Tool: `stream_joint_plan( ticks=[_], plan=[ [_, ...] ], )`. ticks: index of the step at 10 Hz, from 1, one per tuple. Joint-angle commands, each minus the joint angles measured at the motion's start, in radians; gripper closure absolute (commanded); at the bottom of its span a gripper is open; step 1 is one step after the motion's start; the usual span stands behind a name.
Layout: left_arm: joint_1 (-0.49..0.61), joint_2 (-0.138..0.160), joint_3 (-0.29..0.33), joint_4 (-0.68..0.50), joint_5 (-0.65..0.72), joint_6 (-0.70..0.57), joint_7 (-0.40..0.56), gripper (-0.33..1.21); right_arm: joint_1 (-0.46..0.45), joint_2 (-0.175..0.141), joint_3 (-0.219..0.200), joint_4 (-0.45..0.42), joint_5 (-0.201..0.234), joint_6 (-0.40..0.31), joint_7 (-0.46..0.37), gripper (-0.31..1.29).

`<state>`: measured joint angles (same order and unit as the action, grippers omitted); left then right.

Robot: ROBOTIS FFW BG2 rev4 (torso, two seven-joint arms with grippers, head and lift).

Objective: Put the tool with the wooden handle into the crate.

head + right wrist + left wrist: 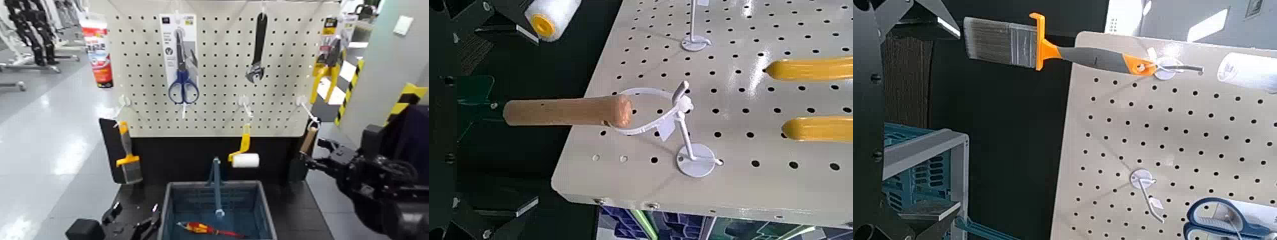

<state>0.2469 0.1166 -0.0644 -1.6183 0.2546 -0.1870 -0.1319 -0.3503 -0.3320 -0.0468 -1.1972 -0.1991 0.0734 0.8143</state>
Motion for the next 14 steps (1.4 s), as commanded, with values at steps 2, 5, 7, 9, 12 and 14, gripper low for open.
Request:
stream_joint_plan(
  ticks=[2,5,7,9,12,14],
  plan=[
    [-0.001,-0.002,0.000,0.001,0.000,0.000,0.000,0.11,-0.024,0.010,0.022,0.047,-0.006,-0.030,-0.014,0.42],
    [-0.001,-0.002,0.000,0.005,0.000,0.000,0.000,0.11,-0.033,0.018,0.044,0.064,-0.011,-0.044,-0.038,0.92],
    [-0.003,-0.002,0.002,0.006,0.000,-0.002,-0.003,0.11,-0.032,0.019,0.048,0.057,-0.005,-0.043,-0.057,1.18],
    [-0.003,-0.002,0.005,0.008,0.000,-0.005,-0.003,0.11,-0.022,0.025,0.050,0.039,0.007,-0.038,-0.080,1.23],
    [-0.005,-0.002,0.005,0.009,0.000,-0.006,-0.008,0.11,0.001,0.030,0.035,0.019,-0.014,-0.052,-0.089,1.25],
    [-0.005,-0.002,0.005,0.009,0.000,-0.005,-0.009,0.11,0.028,0.038,0.015,-0.012,-0.017,-0.052,-0.090,1.25]
  ],
)
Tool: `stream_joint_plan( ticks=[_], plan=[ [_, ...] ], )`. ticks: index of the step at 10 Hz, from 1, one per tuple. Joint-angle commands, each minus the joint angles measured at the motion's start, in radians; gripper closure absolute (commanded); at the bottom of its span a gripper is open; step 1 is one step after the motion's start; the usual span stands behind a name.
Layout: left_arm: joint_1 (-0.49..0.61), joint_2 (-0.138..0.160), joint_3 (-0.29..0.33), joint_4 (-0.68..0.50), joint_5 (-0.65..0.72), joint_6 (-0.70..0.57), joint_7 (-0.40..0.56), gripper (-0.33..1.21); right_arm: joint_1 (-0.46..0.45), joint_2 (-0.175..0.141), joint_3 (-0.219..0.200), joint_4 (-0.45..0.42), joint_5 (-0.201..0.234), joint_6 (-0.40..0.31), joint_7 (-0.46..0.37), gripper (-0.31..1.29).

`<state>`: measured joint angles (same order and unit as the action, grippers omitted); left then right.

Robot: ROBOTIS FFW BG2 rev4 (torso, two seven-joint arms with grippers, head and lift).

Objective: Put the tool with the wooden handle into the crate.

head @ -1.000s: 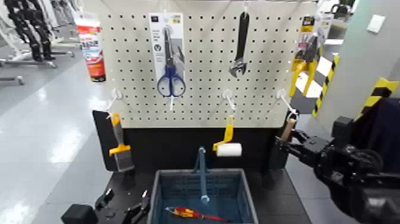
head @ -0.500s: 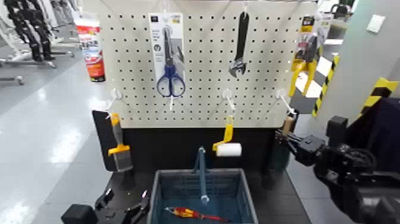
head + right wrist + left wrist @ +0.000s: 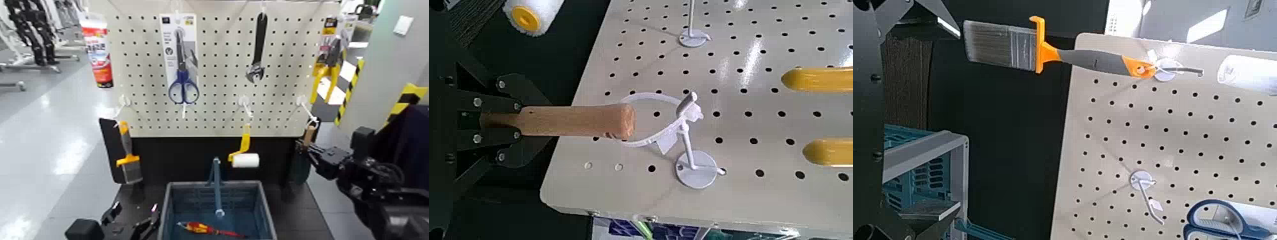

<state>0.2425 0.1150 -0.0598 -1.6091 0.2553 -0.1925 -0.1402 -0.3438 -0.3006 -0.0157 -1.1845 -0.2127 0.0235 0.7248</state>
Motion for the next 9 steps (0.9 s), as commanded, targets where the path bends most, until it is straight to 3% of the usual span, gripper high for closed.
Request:
stream_joint_plan(
  ticks=[1,5,9],
  plan=[
    [0.000,0.000,0.000,0.000,0.001,-0.001,-0.001,0.11,0.040,0.014,-0.029,-0.047,-0.008,-0.002,-0.005,1.25],
    [0.000,0.000,0.000,0.000,0.001,-0.001,-0.001,0.11,0.097,0.040,-0.043,-0.182,-0.014,0.036,-0.005,1.25],
    [0.003,0.000,0.000,0.000,0.004,-0.002,-0.001,0.11,0.166,0.077,-0.050,-0.392,-0.022,0.105,-0.033,1.25]
  ],
)
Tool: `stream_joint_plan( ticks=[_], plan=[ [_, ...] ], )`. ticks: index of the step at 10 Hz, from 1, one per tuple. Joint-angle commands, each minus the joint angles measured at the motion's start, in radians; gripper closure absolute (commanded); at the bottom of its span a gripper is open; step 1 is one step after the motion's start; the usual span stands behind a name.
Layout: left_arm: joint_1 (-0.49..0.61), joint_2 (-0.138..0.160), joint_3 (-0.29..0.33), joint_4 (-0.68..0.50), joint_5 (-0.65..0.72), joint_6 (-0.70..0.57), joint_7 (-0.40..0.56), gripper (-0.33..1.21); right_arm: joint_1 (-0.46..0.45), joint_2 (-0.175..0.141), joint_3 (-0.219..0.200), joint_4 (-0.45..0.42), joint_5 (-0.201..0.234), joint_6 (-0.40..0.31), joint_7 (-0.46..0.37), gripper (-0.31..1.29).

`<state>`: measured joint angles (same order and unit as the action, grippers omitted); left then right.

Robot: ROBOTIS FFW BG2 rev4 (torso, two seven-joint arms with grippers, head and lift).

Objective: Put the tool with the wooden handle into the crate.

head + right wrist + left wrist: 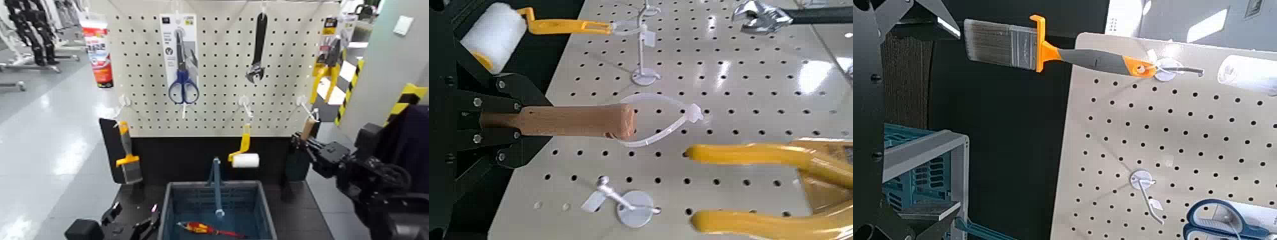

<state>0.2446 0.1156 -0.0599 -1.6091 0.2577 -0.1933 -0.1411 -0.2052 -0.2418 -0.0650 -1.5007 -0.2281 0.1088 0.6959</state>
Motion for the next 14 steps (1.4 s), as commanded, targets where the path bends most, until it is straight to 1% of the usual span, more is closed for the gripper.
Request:
stream_joint_plan(
  ticks=[1,3,4,5,6,8,9,12,14],
  plan=[
    [0.001,-0.001,0.002,0.000,0.003,-0.002,0.000,0.11,0.044,0.029,-0.003,-0.102,-0.025,0.028,-0.006,1.25],
    [0.004,-0.001,0.002,0.000,0.003,-0.002,0.000,0.11,0.087,0.055,-0.009,-0.162,-0.048,0.040,-0.018,1.25],
    [0.004,-0.001,0.003,0.000,0.003,-0.002,0.000,0.11,0.098,0.064,-0.004,-0.173,-0.068,0.040,-0.019,1.25],
    [0.004,-0.001,0.002,0.000,0.003,-0.003,0.000,0.11,0.110,0.079,0.002,-0.170,-0.096,0.029,-0.029,1.25],
    [0.002,-0.001,0.002,0.000,0.003,-0.002,0.000,0.11,0.119,0.091,0.010,-0.161,-0.112,0.026,-0.032,1.25],
    [0.002,-0.001,0.003,0.000,0.003,-0.002,0.000,0.11,0.129,0.118,0.037,-0.115,-0.165,0.008,-0.035,1.25],
    [0.004,-0.001,0.003,0.000,0.003,-0.003,0.000,0.11,0.129,0.127,0.059,-0.082,-0.188,-0.004,-0.036,1.25],
    [0.005,-0.001,0.003,0.000,0.005,-0.006,0.000,0.11,0.127,0.139,0.123,0.004,-0.247,-0.029,-0.042,1.25],
    [0.004,-0.001,0.003,0.000,0.005,-0.006,0.000,0.11,0.124,0.142,0.159,0.070,-0.267,-0.034,-0.047,1.25]
  ],
)
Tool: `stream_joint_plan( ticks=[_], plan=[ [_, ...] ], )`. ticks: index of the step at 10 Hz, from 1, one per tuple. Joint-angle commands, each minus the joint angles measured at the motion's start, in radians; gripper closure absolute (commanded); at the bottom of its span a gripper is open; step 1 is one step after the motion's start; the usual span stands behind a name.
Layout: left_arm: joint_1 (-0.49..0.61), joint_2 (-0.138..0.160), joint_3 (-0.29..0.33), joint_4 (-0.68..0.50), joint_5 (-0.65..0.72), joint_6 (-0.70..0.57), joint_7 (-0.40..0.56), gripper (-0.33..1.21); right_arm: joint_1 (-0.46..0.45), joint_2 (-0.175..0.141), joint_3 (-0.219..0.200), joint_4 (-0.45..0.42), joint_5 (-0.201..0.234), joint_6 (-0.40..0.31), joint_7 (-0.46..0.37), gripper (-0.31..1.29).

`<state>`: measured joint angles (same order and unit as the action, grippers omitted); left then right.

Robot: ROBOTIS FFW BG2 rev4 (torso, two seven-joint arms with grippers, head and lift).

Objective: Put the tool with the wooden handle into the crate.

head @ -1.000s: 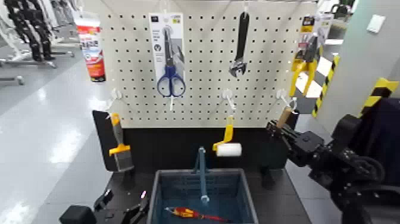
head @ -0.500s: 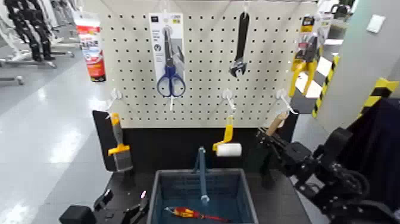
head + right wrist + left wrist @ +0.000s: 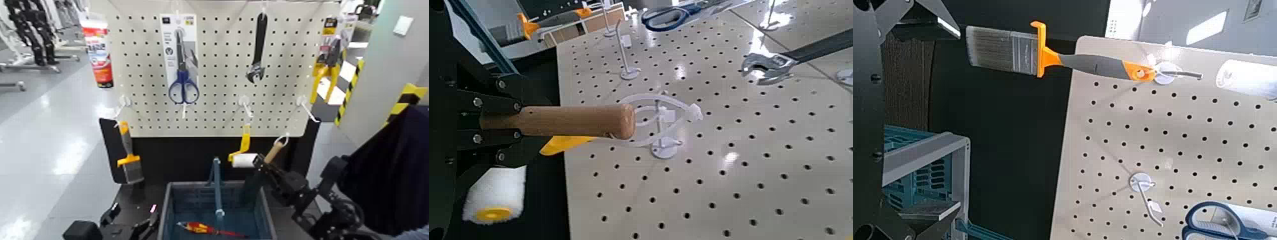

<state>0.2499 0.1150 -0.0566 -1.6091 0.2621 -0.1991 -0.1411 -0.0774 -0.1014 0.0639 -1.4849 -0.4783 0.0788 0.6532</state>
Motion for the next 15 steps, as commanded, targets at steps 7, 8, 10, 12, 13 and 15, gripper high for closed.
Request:
stream_joint_plan(
  ticks=[7,8,10,12,13,15],
  plan=[
    [-0.009,0.002,-0.003,0.003,0.000,0.001,-0.005,0.11,-0.042,0.005,0.128,0.181,-0.042,0.038,-0.007,1.25],
    [-0.009,0.002,-0.003,0.003,0.000,0.001,-0.006,0.11,-0.042,0.005,0.129,0.181,-0.043,0.049,-0.010,1.19],
    [-0.012,0.003,-0.002,0.003,-0.001,0.001,-0.009,0.11,-0.048,-0.001,0.126,0.173,-0.023,0.084,-0.006,0.98],
    [-0.014,0.003,-0.003,0.003,-0.001,0.001,-0.009,0.11,-0.050,-0.001,0.112,0.172,-0.020,0.111,0.011,0.40],
    [-0.014,0.003,-0.003,0.003,-0.001,0.001,-0.009,0.11,-0.050,-0.003,0.105,0.163,-0.008,0.118,0.017,0.06],
    [-0.012,0.003,-0.002,0.003,-0.001,0.001,-0.009,0.11,-0.048,-0.003,0.089,0.144,0.009,0.118,0.017,0.05]
  ],
)
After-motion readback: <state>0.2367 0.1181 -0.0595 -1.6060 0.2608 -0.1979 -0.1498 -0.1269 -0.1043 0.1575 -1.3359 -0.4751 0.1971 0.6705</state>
